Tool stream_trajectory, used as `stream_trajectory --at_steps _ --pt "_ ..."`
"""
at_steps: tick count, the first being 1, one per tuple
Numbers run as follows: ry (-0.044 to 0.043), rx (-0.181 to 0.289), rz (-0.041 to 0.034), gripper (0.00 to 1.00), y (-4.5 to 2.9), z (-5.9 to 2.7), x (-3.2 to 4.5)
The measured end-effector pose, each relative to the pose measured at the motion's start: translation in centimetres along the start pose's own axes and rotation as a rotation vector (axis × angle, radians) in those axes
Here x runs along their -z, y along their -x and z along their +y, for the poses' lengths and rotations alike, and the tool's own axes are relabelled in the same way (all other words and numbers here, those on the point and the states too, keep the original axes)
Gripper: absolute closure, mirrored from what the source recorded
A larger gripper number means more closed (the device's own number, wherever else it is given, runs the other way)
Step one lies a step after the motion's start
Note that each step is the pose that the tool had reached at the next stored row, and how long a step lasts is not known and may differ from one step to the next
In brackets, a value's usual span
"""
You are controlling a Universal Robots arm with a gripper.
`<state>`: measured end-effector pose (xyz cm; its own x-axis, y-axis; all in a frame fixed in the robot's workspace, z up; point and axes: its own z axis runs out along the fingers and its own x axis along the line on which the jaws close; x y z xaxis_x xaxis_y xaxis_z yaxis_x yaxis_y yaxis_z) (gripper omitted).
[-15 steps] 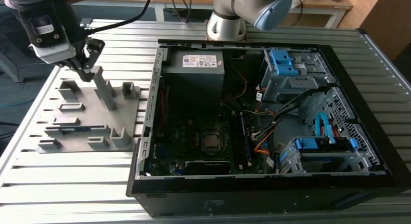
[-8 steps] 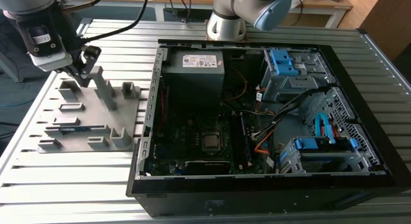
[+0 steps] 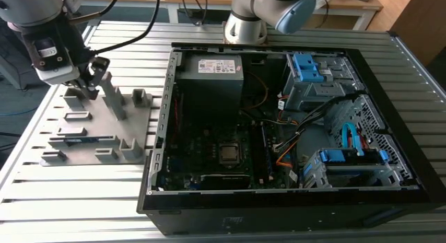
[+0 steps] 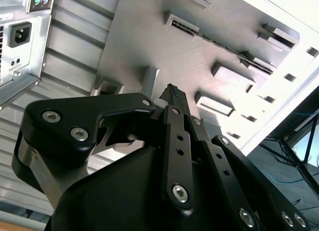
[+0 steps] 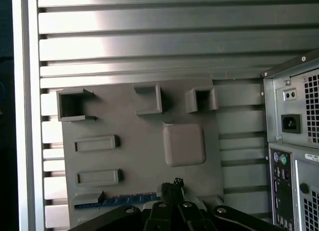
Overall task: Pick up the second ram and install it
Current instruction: 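Reach for the second ram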
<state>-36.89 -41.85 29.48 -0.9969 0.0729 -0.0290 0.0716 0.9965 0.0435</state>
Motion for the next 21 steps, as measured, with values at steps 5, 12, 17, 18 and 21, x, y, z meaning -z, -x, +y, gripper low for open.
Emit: stream_trajectory --at_steps 5,12,17,18,21 --pt "0.0001 0.000 -0.0001 0.90 -0.15 -0.05 -0.90" --pt "0.0001 0.000 0.0000 0.90 -0.39 -0.12 -2.16" --pt "0.0000 0.000 0.0000 0.90 -1.68 -0.39 -2.89" --pt "0.0000 0.000 0.0001 0.90 -1.97 -0.50 -2.97" --pt "0.0000 0.000 0.0003 0.90 -2.46 -1.11 -3.32"
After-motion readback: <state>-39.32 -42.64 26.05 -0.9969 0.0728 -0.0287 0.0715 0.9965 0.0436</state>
